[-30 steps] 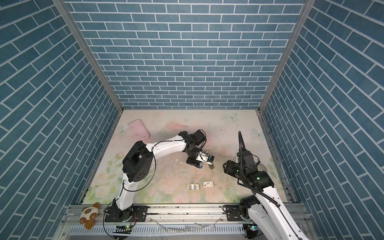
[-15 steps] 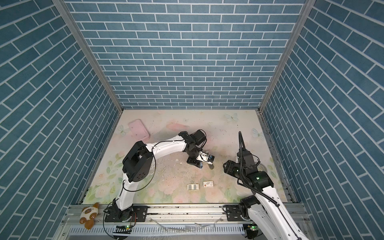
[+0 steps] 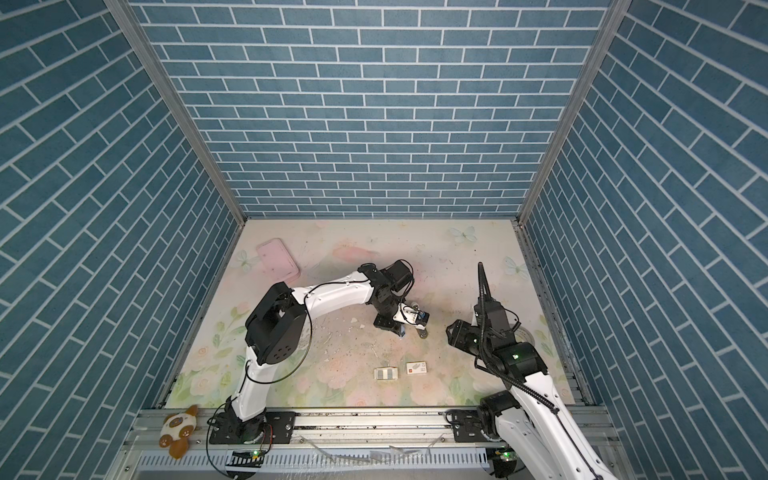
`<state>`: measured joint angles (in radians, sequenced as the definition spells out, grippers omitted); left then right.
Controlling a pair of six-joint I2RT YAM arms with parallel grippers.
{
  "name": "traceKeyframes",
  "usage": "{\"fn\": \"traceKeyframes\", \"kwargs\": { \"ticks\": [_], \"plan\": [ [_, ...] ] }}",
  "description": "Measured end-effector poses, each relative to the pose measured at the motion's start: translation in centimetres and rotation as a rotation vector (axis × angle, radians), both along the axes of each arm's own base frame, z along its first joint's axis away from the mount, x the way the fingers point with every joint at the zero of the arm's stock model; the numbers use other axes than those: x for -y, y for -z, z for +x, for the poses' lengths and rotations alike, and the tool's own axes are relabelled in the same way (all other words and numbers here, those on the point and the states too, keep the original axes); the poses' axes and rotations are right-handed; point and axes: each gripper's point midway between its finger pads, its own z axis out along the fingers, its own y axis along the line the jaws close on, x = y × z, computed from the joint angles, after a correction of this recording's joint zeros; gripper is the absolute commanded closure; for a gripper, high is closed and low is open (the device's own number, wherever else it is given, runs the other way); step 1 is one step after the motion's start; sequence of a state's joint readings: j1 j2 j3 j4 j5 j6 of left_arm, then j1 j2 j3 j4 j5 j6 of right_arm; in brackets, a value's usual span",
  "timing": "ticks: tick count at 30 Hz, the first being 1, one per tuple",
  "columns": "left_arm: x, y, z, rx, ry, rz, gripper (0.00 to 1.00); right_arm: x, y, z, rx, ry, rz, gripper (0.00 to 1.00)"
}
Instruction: Load the staples into the stapler
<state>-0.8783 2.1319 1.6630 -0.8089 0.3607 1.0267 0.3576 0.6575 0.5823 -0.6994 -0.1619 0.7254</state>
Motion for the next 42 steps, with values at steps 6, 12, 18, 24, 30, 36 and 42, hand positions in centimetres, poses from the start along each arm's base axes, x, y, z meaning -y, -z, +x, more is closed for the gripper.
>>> {"fn": "traceKeyframes", "kwargs": {
  "ticks": [6,12,18,24,30,36,42],
  "plan": [
    [0.0,0.1,0.1,0.005,-0.001,0.003,0.63,0.0,-0.1,0.1,0.005,0.000,0.002,0.46],
    [0.1,0.1,-0.1,0.005,0.002,0.002,0.60,0.0,-0.1,0.1,0.008,0.001,0.003,0.47],
    [0.1,0.5,-0.2,0.010,0.003,0.004,0.67,0.0,-0.2,0.1,0.011,0.002,0.004,0.47],
    [0.3,0.7,-0.1,0.021,0.001,0.001,0.77,0.0,-0.4,0.1,0.020,0.002,0.008,0.47],
    [0.3,0.7,0.0,0.021,-0.008,0.002,0.85,0.0,-0.4,0.1,0.020,0.001,0.009,0.48],
    [-0.4,-0.3,-0.4,0.024,-0.025,0.001,0.89,-0.5,-0.1,-0.2,-0.003,-0.035,0.019,0.50],
    [-0.8,-3.9,-0.8,0.049,-0.056,-0.044,0.90,-2.0,-0.6,-0.5,-0.051,-0.119,0.053,0.54]
  ]
}}
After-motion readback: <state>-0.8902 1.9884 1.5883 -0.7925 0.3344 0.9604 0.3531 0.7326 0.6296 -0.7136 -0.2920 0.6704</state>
